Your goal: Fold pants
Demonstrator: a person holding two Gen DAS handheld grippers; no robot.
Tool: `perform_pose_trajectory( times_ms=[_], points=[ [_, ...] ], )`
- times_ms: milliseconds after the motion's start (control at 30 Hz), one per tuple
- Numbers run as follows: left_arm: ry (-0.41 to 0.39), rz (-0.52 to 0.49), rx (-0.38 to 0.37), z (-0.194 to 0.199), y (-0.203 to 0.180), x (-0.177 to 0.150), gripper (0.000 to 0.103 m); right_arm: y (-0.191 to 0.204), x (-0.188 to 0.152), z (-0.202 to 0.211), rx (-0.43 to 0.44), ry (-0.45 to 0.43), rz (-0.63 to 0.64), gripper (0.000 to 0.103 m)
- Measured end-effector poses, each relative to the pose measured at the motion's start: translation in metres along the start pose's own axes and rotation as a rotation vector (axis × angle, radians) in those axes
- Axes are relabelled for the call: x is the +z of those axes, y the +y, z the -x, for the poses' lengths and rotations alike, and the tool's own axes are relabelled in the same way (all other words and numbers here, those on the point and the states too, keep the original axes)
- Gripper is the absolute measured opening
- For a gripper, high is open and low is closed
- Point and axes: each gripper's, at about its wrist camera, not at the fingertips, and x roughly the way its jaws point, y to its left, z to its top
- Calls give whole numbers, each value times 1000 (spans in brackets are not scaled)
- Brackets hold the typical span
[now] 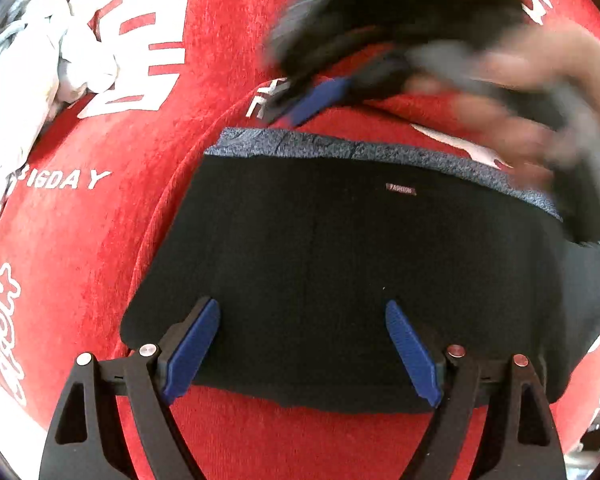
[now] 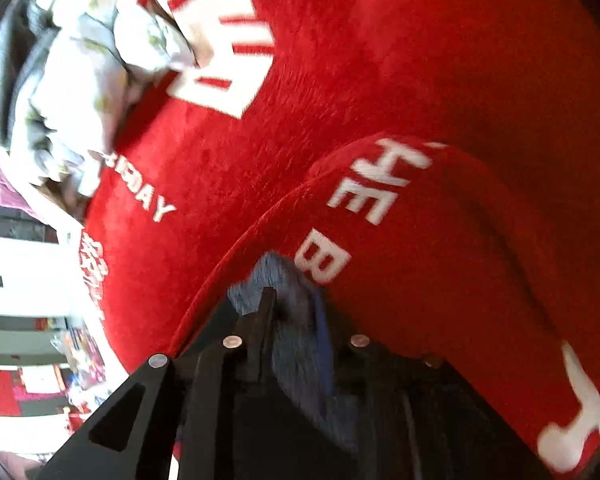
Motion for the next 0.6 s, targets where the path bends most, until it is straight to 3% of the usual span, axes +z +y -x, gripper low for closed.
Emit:
perform_pose_trajectory(
  times_ms=[133,233,300,400,467,533,600],
  points=[
    [-25,-28,10,7,-11,25,86,-38,-49,78,41,-112,-122,31],
    [-20,-41,-6,4,-30,44,86,-81,-118,139,95,-187,-288,47],
    [33,-63,-31,-7,-48,49,86,-104,-178,167,135,-222,-402,52],
    [115,-92,22,-35,-63,40,88,-132,-275,178,216,-233,-614,52],
    [64,-115,41,-34,-68,36,92,-142,-339,165,267,-219,-776,52],
    [67,-114,37,-33,-67,36,92,-149,-374,156,266,-224,-861,53],
    [78,-115,30,-34,-65,38,94,-156,-397,148,297,-286,-925,53]
  ],
)
